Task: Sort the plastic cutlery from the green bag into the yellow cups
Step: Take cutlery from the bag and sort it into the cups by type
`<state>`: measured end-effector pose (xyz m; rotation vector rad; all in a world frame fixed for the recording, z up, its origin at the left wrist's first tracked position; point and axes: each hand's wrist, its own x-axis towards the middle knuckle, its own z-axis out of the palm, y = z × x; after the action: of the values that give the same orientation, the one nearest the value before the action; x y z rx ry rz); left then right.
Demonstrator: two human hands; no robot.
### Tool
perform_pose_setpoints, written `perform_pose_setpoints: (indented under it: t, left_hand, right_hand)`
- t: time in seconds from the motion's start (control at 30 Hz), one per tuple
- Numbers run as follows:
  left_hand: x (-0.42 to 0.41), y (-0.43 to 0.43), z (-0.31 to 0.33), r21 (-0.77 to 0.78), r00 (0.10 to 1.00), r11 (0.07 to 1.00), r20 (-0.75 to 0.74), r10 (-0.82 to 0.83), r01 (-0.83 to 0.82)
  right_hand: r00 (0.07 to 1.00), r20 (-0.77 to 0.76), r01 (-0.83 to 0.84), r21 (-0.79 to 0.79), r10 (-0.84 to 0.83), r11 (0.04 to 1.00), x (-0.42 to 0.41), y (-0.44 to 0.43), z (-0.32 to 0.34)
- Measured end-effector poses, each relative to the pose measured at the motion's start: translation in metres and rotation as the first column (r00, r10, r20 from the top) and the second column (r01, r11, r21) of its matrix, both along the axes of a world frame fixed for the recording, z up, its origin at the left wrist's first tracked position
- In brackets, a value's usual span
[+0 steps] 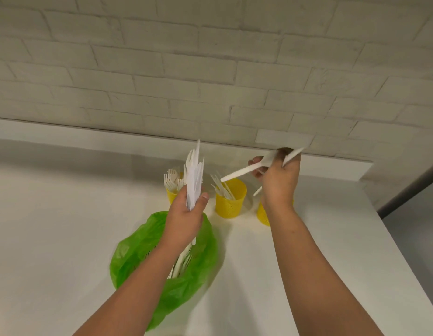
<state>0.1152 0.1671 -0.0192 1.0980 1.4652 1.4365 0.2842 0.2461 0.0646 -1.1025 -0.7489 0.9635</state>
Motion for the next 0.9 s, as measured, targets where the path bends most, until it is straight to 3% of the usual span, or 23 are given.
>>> perform_pose_setpoints:
  t: [0.13,0.37,0.5,0.6,0.67,0.73,0.8,0.9]
  left_hand:
    - [0.013,-0.001,0.016,0.044,0.996,0.999,0.090,-0.026,0.023]
    - [0.053,0.001,0.021,0.026,0.981,0.996,0.169,-0.093,0.090]
    - [0.077,0.002,0.019,-0.013,0.955,0.987,0.256,-0.149,0.158]
    - [0.090,0.004,0.022,-0.034,0.931,0.980,0.320,-0.175,0.196]
    - [0.098,0.006,0.024,-0.039,0.922,0.978,0.344,-0.181,0.206]
    - [0.106,0.008,0.024,-0.037,0.917,0.978,0.355,-0.181,0.208]
    - [0.112,0.010,0.022,-0.039,0.919,0.979,0.353,-0.173,0.200]
    - [0.117,0.011,0.018,-0.030,0.913,0.975,0.359,-0.195,0.219]
  right_hand:
    - [0.970,-0.222,-0.126,-0.129,0.095,0.984,0.024,-0.010,-0.021]
    - [0.983,-0.181,-0.058,-0.238,0.014,0.970,0.082,0.010,-0.025]
    - [0.982,-0.188,-0.014,-0.208,-0.026,0.978,0.106,0.022,-0.018]
    - [0.975,-0.206,0.064,-0.070,-0.077,0.995,0.110,0.034,-0.019]
    - [0.990,-0.123,0.067,0.007,-0.066,0.998,0.107,0.043,-0.025]
    - [0.996,0.089,0.029,-0.006,-0.028,1.000,0.101,0.049,-0.038]
    - [0.947,0.319,-0.036,-0.041,0.047,0.998,0.096,0.052,-0.056]
    - [0.858,0.490,-0.110,-0.116,0.153,0.987,0.092,0.054,-0.080]
